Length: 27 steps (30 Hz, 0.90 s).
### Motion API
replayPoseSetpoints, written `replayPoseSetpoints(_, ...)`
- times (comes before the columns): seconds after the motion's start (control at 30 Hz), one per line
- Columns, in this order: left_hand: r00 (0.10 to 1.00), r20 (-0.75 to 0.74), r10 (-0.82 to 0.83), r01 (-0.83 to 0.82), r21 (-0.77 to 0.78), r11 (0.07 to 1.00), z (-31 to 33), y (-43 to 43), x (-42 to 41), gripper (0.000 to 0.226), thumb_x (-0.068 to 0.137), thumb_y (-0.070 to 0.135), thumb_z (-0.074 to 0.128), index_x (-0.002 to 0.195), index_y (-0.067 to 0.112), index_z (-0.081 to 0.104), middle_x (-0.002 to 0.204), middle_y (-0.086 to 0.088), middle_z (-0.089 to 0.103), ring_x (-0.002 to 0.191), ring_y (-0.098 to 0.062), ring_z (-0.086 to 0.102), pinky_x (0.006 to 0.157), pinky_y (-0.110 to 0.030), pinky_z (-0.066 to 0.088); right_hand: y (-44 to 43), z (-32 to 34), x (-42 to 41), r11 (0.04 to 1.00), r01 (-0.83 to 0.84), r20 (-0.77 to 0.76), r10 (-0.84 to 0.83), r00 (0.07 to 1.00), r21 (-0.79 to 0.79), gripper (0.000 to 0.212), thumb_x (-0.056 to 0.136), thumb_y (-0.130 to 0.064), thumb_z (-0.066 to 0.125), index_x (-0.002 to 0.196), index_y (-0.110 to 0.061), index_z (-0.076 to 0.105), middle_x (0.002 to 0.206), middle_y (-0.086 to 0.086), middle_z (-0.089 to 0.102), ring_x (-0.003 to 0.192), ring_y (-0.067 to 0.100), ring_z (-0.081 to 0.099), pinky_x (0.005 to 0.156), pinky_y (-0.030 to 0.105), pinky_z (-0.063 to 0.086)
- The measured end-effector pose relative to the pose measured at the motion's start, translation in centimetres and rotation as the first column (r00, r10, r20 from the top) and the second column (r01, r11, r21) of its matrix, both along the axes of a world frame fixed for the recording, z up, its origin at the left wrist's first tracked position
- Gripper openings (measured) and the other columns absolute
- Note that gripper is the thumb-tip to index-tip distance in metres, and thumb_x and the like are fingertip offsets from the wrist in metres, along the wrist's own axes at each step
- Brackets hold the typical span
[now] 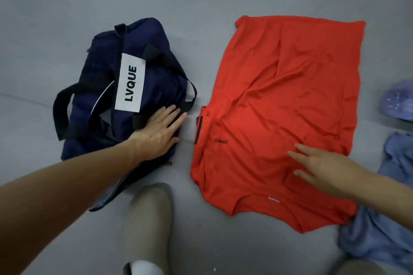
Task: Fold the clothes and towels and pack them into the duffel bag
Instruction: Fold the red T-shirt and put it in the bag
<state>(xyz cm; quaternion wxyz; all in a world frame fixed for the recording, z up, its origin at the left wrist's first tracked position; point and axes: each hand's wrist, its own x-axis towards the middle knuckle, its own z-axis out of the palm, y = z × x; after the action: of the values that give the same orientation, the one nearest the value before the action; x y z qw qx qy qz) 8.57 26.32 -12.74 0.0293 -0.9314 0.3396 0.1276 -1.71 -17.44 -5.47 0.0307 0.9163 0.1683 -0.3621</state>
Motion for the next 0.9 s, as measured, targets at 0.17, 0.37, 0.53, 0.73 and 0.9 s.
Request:
replayPoseSetpoints(0.17,0.988,0.028,0.152,-0.146,-0.156,0.977,-0.3,-0.6,-1.4,0.049,0.094,0.022,0.044,0.141,0.010,0.056,0.135,-0.012,0.060,0.124,-0.036,0.053,0.109,-0.049,0.042,9.5,-0.1,7.6,0.962,-0.042,0.049,0.029,0.998,0.271,0.046,0.102,-0.040,0.044,0.148,-0.033,0.045,0.152,-0.011,0.046,0.138,0.016,0.046,0.110,0.034,0.040)
replayPoseSetpoints(0.37,0.702,-0.445,0.556,-0.708,-0.351,0.613,-0.8,-6.6,-1.3,0.048,0.094,0.018,0.063,0.140,0.026,0.054,0.110,0.002,0.066,0.098,-0.017,0.064,0.086,-0.032,0.050,18.0,-3.8,11.3,0.846,0.076,0.148,-0.179,0.973,0.527,0.049,0.102,-0.023,0.042,0.150,-0.031,0.040,0.157,-0.004,0.041,0.139,0.022,0.045,0.107,0.041,0.044)
replayPoseSetpoints(0.53,0.550,-0.596,0.585,-0.826,-0.283,0.488,-0.6,-8.4,0.3,0.036,0.089,0.032,0.072,0.122,0.032,0.059,0.083,0.008,0.067,0.081,-0.011,0.065,0.077,-0.034,0.054,17.4,-6.2,9.8,0.880,0.119,0.093,-0.181,0.979,0.460,0.057,0.105,-0.031,0.040,0.157,-0.038,0.018,0.165,-0.004,0.021,0.132,0.031,0.046,0.107,0.046,0.043)
replayPoseSetpoints(0.73,0.593,-0.508,0.624,-0.799,-0.276,0.534,-1.1,-8.9,-0.2,0.012,0.092,0.038,0.068,0.102,0.031,0.066,0.091,0.012,0.064,0.088,-0.010,0.064,0.075,-0.030,0.051,14.9,-7.3,8.4,0.869,0.129,0.096,-0.198,0.976,0.478,0.063,0.106,-0.035,0.038,0.158,-0.040,0.004,0.165,-0.008,0.019,0.130,0.023,0.043,0.111,0.038,0.038)
replayPoseSetpoints(0.9,0.592,-0.604,0.533,-0.792,-0.312,0.526,-0.7,-9.3,-0.3,0.029,0.091,0.031,0.070,0.119,0.035,0.063,0.094,0.011,0.062,0.087,-0.005,0.059,0.076,-0.023,0.047,14.6,-7.8,8.6,0.836,0.141,0.062,-0.205,0.977,0.530,0.064,0.105,-0.030,0.039,0.158,-0.042,0.005,0.165,-0.013,0.021,0.130,0.022,0.046,0.112,0.035,0.036)
